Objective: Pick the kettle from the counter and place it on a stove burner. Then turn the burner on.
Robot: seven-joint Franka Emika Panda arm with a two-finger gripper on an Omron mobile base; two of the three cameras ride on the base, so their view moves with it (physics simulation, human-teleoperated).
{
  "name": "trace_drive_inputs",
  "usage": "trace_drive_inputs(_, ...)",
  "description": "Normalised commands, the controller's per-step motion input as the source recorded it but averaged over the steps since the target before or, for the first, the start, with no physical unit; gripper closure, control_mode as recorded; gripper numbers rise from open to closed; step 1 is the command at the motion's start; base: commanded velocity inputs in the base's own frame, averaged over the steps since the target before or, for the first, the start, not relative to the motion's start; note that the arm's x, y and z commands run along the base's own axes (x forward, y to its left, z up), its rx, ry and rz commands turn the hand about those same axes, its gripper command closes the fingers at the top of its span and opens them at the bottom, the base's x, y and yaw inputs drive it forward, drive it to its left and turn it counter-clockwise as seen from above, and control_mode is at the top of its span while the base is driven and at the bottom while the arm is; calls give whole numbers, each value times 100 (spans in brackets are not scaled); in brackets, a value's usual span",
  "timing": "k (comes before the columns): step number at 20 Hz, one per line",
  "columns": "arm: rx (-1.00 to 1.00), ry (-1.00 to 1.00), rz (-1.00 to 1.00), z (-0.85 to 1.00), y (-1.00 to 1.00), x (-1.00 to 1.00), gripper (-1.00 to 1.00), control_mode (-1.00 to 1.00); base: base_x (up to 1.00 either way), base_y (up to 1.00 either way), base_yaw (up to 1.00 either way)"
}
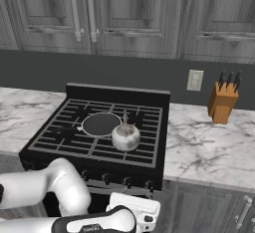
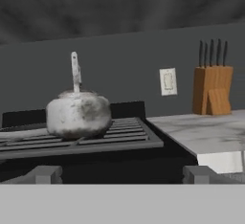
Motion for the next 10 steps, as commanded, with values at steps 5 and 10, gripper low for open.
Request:
trace_drive_inputs(5,0,-1,0,-19,-14,33,-100,-100,0,0,0)
trace_drive_inputs(10,0,0,1,-27,-49,20,-100,-100,0,0,0)
